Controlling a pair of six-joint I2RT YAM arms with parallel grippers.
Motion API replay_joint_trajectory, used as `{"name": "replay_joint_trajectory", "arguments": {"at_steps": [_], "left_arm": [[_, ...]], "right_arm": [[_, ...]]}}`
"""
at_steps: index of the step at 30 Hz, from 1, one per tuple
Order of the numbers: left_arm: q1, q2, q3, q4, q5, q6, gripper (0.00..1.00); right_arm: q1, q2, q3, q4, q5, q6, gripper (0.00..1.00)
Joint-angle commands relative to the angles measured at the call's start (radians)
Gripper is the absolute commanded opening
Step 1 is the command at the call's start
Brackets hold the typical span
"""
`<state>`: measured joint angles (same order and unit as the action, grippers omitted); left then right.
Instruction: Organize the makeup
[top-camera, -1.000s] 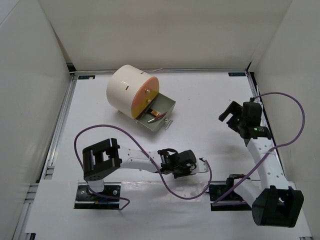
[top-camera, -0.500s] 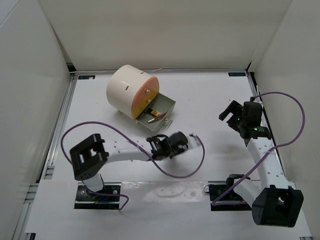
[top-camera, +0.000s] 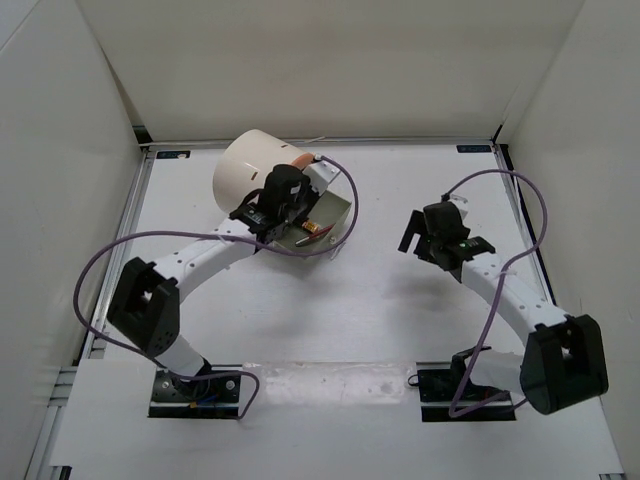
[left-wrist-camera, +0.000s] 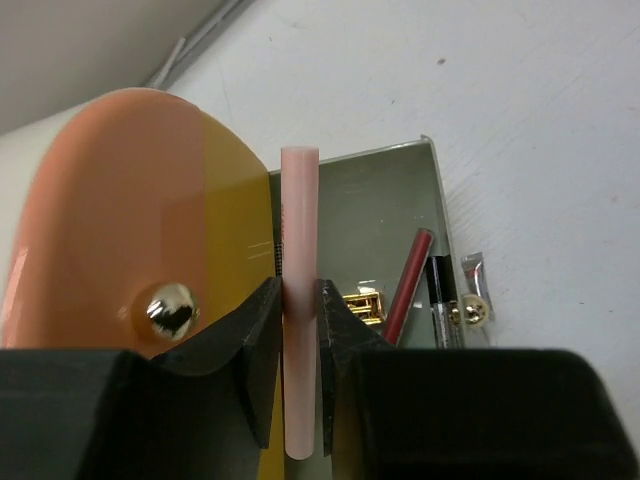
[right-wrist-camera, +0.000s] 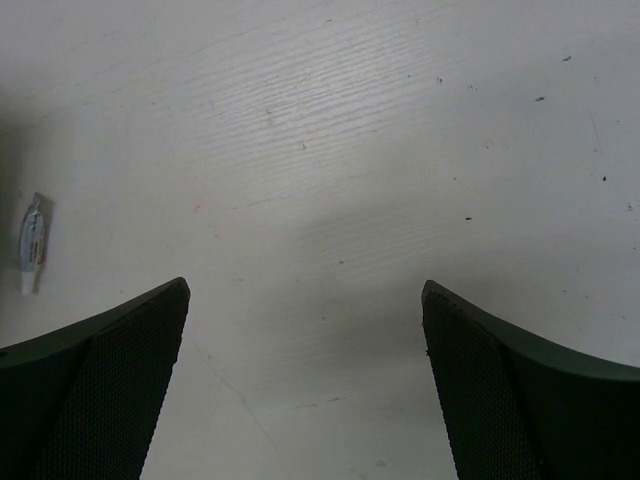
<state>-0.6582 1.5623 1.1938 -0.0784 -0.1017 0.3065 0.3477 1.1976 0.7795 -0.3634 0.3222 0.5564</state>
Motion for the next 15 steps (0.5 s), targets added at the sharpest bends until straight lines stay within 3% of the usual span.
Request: {"name": "replay_joint_trajectory", "arguments": {"at_steps": [1, 3, 5, 9, 14, 15], "left_arm": [[0.023, 0.064, 0.052, -0.024, 0.096, 0.022, 0.32], [0.023, 0.082, 0.058, -0.032, 0.095, 0.016, 0.35], [0.028, 0.082, 0.049, -0.020, 0.094, 0.000, 0.51], [0.035, 0.061, 0.044, -0.001, 0.074, -0.024, 0.71], [0.035, -0.001, 0.061, -0.038, 0.060, -0.094, 0.98], [0.034, -0.022, 0.061, -0.044, 0.048, -0.122, 0.98]], "right_arm": [[0.045, 0.081, 0.081, 0.044, 0.064, 0.020, 0.98], [0.100, 0.140, 0.125, 0.026, 0.101, 0.026, 0.97], [0.134, 0.164, 0.145, 0.020, 0.144, 0.039, 0.94], [0.162, 0.177, 0.142, 0.075, 0.135, 0.063, 0.71], [0.198, 0.250, 0.164, 0.155, 0.064, 0.100, 0.69], [0.212, 0.269, 0.168, 0.170, 0.052, 0.097, 0.69]]}}
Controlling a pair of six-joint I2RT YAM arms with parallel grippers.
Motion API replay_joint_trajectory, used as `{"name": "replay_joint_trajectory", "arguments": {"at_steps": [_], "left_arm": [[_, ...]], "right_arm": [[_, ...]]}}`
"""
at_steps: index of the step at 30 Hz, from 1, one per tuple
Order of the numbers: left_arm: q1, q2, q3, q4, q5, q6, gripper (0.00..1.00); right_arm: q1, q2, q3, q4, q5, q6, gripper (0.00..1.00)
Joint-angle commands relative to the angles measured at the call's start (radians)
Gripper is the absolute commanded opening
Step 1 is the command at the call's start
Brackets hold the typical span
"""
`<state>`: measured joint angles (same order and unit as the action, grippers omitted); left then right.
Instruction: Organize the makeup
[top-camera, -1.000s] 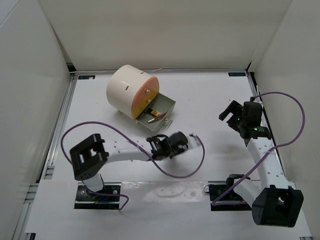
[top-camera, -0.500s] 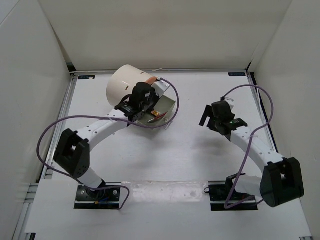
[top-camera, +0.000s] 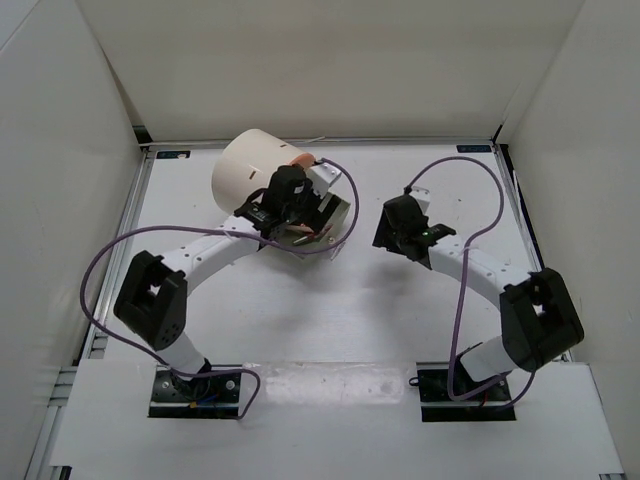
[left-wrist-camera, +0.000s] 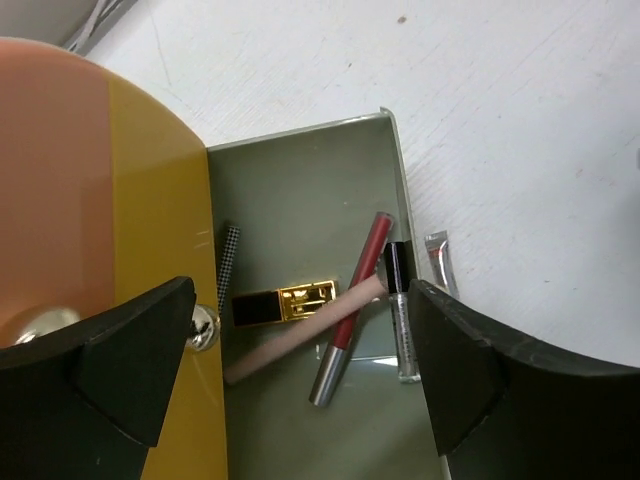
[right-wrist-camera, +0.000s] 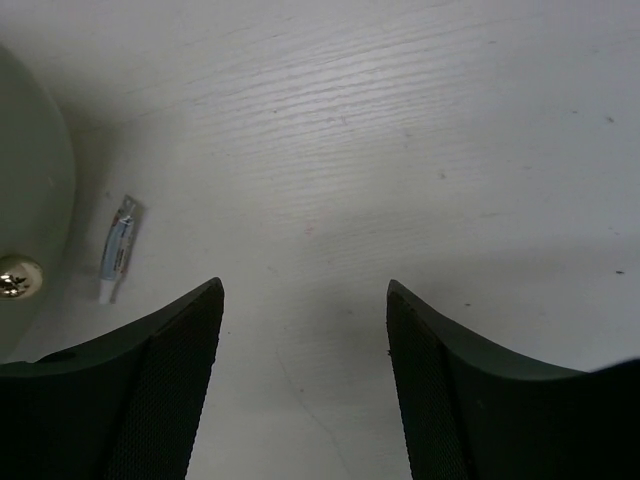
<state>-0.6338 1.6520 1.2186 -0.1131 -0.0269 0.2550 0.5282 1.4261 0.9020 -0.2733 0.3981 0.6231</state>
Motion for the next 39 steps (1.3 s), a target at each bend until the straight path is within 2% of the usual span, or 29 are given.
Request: {"name": "replay_joint_trajectory", "arguments": {"at_steps": [1, 5, 7, 10, 14, 16, 17, 21, 25, 28, 33, 39], "left_arm": [[0.006, -0.157, 0.027, -0.028, -0.057, -0.095, 0.98], [-0.036, -0.326, -0.024, -0.126, -0.197, -0.243, 0.98], [-0.072, -0.436, -0.047, -0.199, -0.261, -0.368, 0.98], [-0.083, -0.541, -0.074, -0.255, -0.229, -0.506, 0.98], [-0.089, -0.725, -0.192, -0.327, -0.238, -0.589, 0.98], [-0.092, -0.759, -0.203, -0.377, -0.248, -0.620, 0.98], [-0.090, -0.787, -0.196, -0.439, -0.258, -0.631, 0.98], [-0.087, -0.831, -0.203, -0.519, -0.266, -0.626, 0.98], [-0.089, -0.857, -0.203, -0.537, -0.269, -0.616, 0.98], [-0.090, -0.867, -0.194, -0.537, -0.260, -0.611, 0.98], [-0.090, -0.873, -0.191, -0.550, -0.275, -0.602, 0.98], [-0.090, -0.854, -0.171, -0.565, -0.286, -0.585, 0.98]], "right_arm": [[0.051, 0.065, 0.051, 0.107, -0.030, 0.033, 0.69], [0.110, 0.117, 0.046, 0.181, -0.036, 0.067, 0.71], [0.125, 0.132, 0.043, 0.224, -0.030, 0.082, 0.73], [0.147, 0.184, 0.063, 0.243, -0.030, 0.104, 0.73], [0.196, 0.267, 0.096, 0.261, 0.007, 0.107, 0.72], [0.208, 0.286, 0.118, 0.249, 0.010, 0.119, 0.72], [0.208, 0.292, 0.114, 0.255, 0.007, 0.119, 0.72], [0.251, 0.329, 0.075, 0.413, 0.013, 0.072, 0.72], [0.288, 0.387, 0.119, 0.405, 0.083, 0.061, 0.72], [0.306, 0.433, 0.152, 0.364, 0.198, 0.101, 0.71], [0.312, 0.470, 0.141, 0.378, 0.252, 0.156, 0.71], [0.313, 0.513, 0.178, 0.290, 0.381, 0.193, 0.65]]}}
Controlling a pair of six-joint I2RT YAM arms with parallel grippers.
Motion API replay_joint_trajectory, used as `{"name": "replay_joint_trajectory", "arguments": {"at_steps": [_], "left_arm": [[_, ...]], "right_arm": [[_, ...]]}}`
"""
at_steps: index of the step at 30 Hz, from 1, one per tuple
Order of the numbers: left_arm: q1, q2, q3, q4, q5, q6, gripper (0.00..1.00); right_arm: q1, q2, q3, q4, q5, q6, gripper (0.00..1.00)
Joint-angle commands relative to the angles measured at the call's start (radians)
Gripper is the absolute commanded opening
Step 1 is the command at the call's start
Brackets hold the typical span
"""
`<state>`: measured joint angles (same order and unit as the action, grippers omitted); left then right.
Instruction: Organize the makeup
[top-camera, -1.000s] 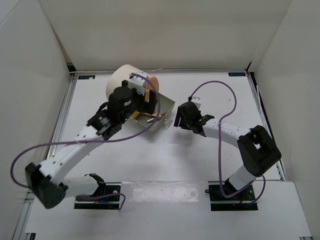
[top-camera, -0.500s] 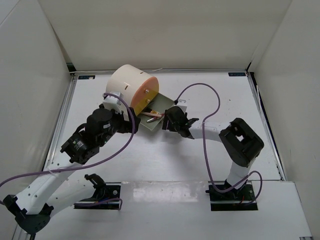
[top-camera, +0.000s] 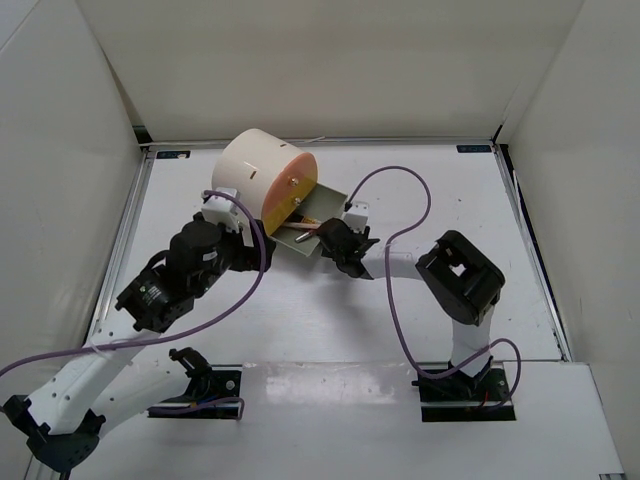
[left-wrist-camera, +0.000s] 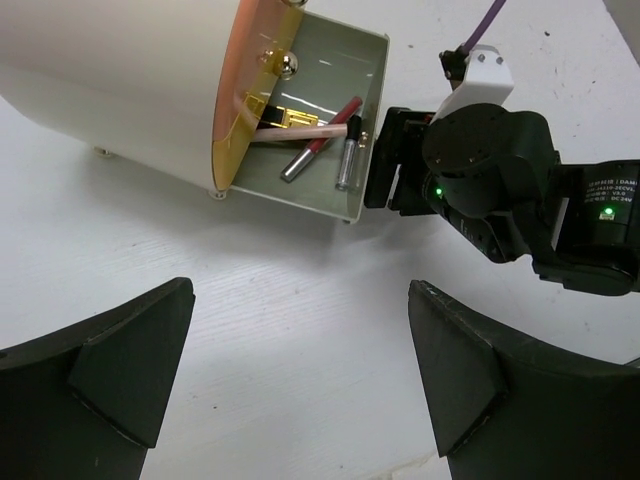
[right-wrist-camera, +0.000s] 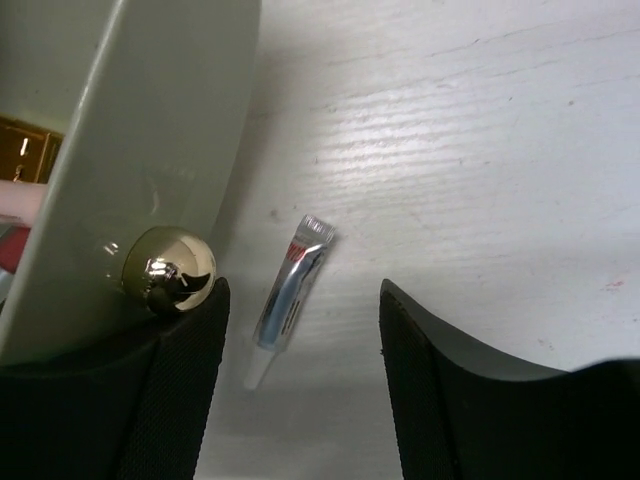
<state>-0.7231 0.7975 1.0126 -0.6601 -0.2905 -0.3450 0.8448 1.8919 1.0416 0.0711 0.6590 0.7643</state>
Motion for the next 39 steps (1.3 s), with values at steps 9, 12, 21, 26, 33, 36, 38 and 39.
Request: {"name": "replay_joint_trajectory", "arguments": {"at_steps": [9, 12, 21, 26, 33, 36, 38, 39], "left_arm": [[-0.001, 0.006, 0.060, -0.039, -0.056, 0.052, 0.98], [-0.001, 0.005, 0.073, -0.058, -0.087, 0.067, 0.98], [-0.001, 0.000, 0.086, -0.061, -0.133, 0.086, 0.98], [-0.001, 0.000, 0.081, -0.055, -0.139, 0.086, 0.98], [0.001, -0.012, 0.069, -0.058, -0.168, 0.037, 0.98], [0.001, -0.024, 0.060, -0.055, -0.179, 0.017, 0.98], [-0.001, -0.034, 0.060, -0.046, -0.193, 0.008, 0.98], [-0.001, -0.031, 0.060, -0.044, -0.203, -0.012, 0.98]], "right_arm": [[0.002, 0.115, 0.089, -0.200, 0.139, 0.070, 0.45], [0.008, 0.078, 0.054, -0.249, 0.139, 0.095, 0.36], [0.039, -0.034, -0.035, -0.317, 0.099, 0.125, 0.04], [0.039, -0.131, 0.006, -0.355, 0.163, 0.058, 0.00], [0.033, -0.235, 0.145, -0.225, 0.157, -0.196, 0.04], [0.033, -0.220, 0.173, -0.090, 0.087, -0.273, 0.04], [0.027, -0.165, 0.205, -0.036, 0.056, -0.286, 0.05], [0.027, -0.143, 0.250, -0.034, 0.022, -0.292, 0.05]]}}
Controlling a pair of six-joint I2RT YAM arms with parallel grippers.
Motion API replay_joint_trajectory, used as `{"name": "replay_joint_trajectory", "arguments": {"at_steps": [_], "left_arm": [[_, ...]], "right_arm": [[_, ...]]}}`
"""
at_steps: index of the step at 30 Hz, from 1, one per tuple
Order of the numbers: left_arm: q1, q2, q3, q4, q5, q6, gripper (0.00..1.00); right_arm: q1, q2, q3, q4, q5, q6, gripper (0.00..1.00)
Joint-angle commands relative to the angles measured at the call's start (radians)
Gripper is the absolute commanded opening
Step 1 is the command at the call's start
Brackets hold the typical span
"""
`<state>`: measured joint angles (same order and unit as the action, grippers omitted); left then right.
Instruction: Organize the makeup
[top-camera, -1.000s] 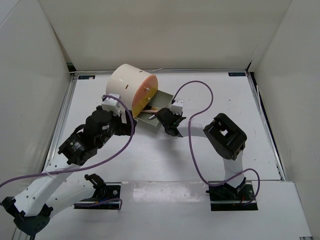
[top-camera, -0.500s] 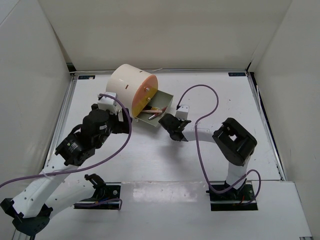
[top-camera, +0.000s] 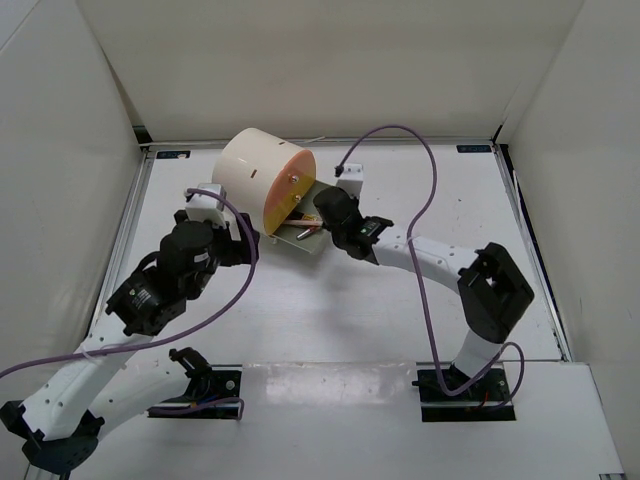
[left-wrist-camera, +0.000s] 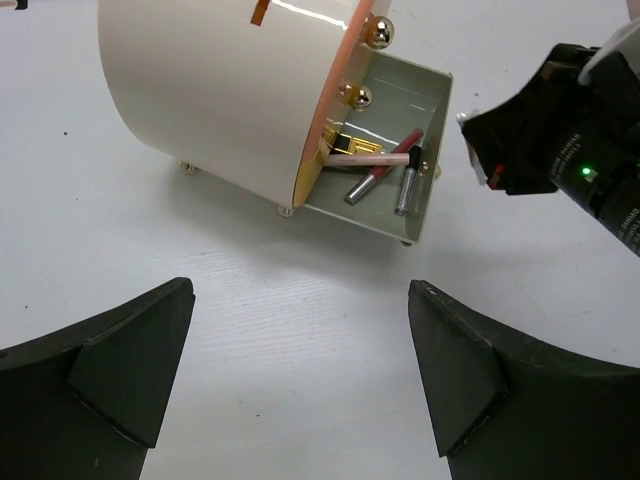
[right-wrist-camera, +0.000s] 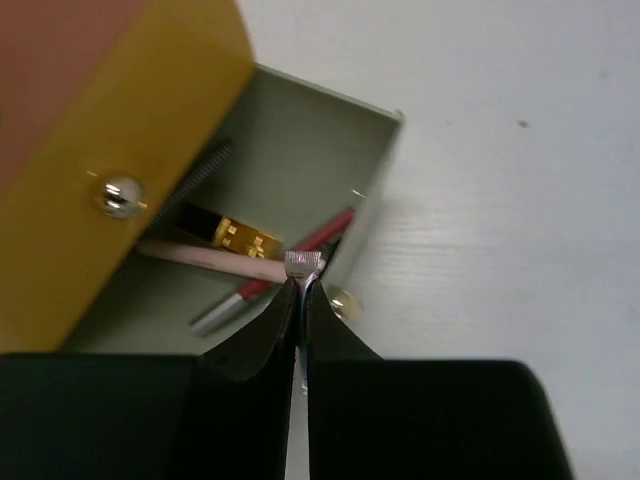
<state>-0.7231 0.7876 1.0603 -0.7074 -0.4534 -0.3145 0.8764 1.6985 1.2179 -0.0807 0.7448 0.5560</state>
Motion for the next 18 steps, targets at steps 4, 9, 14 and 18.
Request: {"name": "replay_joint_trajectory", "arguments": {"at_steps": [4, 9, 14, 18], "left_arm": [[0.001, 0.004, 0.032, 0.020, -0.135, -0.084, 0.98], [0.019, 0.156, 0.136, 0.029, -0.212, -0.078, 0.98], [0.146, 0.237, 0.237, 0.155, -0.090, 0.021, 0.98], [0.351, 0.347, 0.338, 0.217, 0.143, 0.093, 0.98]], "right_arm": [[-0.030, 0.151, 0.169, 0.136, -0.140, -0.041, 0.11], [-0.079, 0.179, 0.243, 0.099, -0.251, 0.009, 0.40], [-0.122, 0.081, 0.169, 0.095, -0.303, -0.044, 0.72], [-0.214, -0.036, 0.048, 0.102, -0.444, -0.041, 0.99]]}}
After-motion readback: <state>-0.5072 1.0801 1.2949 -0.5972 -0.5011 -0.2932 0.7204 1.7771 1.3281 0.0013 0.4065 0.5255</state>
